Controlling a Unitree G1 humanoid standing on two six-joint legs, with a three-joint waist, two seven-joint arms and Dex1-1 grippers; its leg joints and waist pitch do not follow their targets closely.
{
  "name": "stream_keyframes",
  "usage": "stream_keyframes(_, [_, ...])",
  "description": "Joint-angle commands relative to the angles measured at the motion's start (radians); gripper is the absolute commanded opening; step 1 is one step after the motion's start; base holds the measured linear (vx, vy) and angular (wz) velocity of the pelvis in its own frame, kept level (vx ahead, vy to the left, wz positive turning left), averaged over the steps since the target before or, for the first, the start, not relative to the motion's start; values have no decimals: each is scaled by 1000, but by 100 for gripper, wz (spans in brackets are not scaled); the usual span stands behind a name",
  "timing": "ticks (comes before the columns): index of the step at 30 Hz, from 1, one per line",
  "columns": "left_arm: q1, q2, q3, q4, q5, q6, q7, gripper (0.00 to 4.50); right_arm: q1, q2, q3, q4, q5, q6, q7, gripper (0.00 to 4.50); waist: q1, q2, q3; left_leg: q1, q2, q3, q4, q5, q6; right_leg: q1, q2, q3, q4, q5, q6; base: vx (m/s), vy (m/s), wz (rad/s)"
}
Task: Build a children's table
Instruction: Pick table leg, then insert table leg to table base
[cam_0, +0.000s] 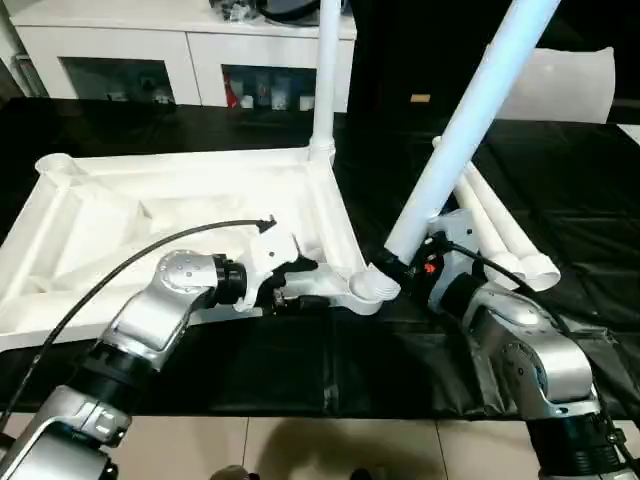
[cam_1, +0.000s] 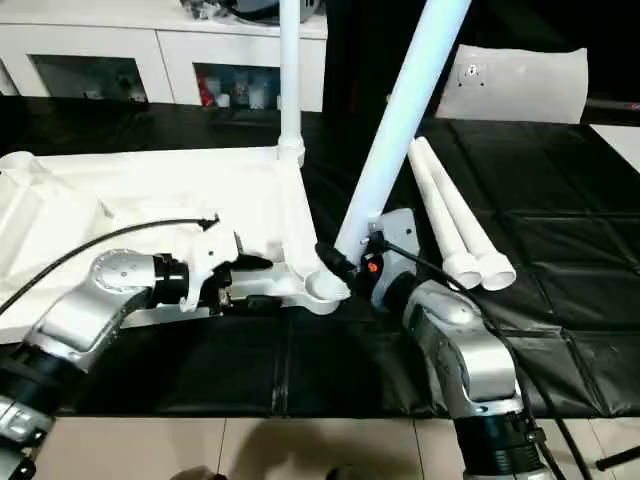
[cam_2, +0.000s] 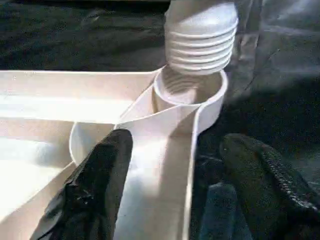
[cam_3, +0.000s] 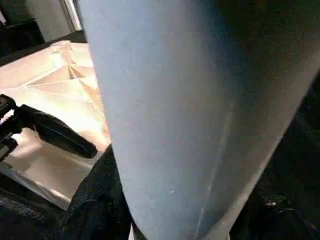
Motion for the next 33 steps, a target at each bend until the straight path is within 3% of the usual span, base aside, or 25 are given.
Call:
stream_keyframes(1, [-16,-4,-8,21,12,-20,-8,289,15,-5,9,-36,-10,23,-8,191,-1,16,-75,9,24,-5,-80,-211,-30,54,-63,46,-78,-274,-167,0,0,0])
stream_keyframes(9, [-44,-13,-20,108,37,-45,-60,228,23,-10,9,-54,27,72,7,191,-2,21,-72,11,23,-6,-81,-241,-30,52,-64,46,-83,-306,-166,0,0,0])
stream_keyframes(17, [-74,-6,-33,166,56,-63,-126,159,22,-9,14,-64,28,73,24,191,-1,21,-73,11,24,-7,-82,-240,-28,52,-66,46,-83,-310,-168,0,0,0])
stream_keyframes(20, [-82,2,-43,180,66,-60,-154,153,20,-10,16,-64,30,75,26,191,-1,19,-73,11,25,-8,-83,-243,-29,51,-67,47,-83,-309,-170,0,0,0])
stream_keyframes(33, [-105,3,-42,231,97,-98,-198,31,1,-17,39,-56,6,60,37,191,-1,20,-74,10,26,-7,-84,-233,-27,52,-68,47,-81,-302,-177,0,0,0])
